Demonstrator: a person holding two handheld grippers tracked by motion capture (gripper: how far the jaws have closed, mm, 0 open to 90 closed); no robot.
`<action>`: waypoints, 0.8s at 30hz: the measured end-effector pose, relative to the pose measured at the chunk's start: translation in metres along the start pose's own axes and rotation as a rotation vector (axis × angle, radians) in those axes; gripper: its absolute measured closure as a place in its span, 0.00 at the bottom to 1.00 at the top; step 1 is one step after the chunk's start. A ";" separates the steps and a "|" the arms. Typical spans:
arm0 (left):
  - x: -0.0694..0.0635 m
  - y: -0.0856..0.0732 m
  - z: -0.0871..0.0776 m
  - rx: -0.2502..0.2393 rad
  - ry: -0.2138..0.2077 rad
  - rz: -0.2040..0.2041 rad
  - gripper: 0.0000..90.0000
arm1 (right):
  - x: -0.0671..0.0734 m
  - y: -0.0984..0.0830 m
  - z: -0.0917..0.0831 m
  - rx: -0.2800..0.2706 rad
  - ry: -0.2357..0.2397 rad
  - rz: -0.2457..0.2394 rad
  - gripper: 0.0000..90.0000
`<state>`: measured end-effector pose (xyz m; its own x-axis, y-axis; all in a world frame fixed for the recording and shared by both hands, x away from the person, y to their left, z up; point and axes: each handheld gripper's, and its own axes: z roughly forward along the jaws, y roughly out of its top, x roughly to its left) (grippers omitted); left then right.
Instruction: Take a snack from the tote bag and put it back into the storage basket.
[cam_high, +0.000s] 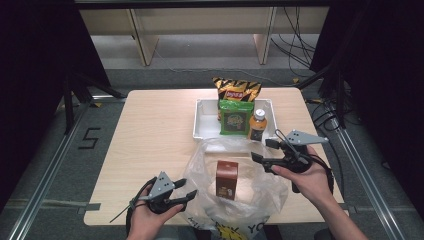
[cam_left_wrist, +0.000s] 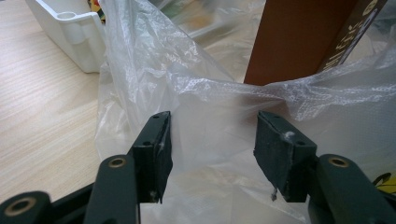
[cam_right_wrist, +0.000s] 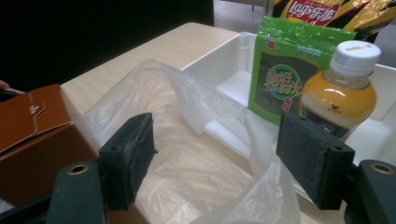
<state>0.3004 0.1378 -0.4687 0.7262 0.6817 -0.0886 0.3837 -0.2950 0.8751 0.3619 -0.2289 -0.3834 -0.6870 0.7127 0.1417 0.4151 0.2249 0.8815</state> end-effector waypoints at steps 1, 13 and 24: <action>0.000 0.000 0.000 0.001 0.000 0.001 0.51 | -0.001 -0.001 -0.001 0.007 0.012 -0.020 0.31; 0.001 0.000 -0.001 -0.002 -0.004 -0.010 0.51 | 0.007 -0.025 -0.001 0.044 0.056 0.000 0.32; 0.001 0.000 -0.002 -0.005 0.003 -0.008 0.51 | 0.012 -0.038 -0.005 0.064 0.098 -0.062 0.30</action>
<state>0.3001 0.1396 -0.4674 0.7217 0.6858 -0.0938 0.3864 -0.2867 0.8766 0.3355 -0.2321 -0.4130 -0.7664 0.6283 0.1335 0.4046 0.3109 0.8600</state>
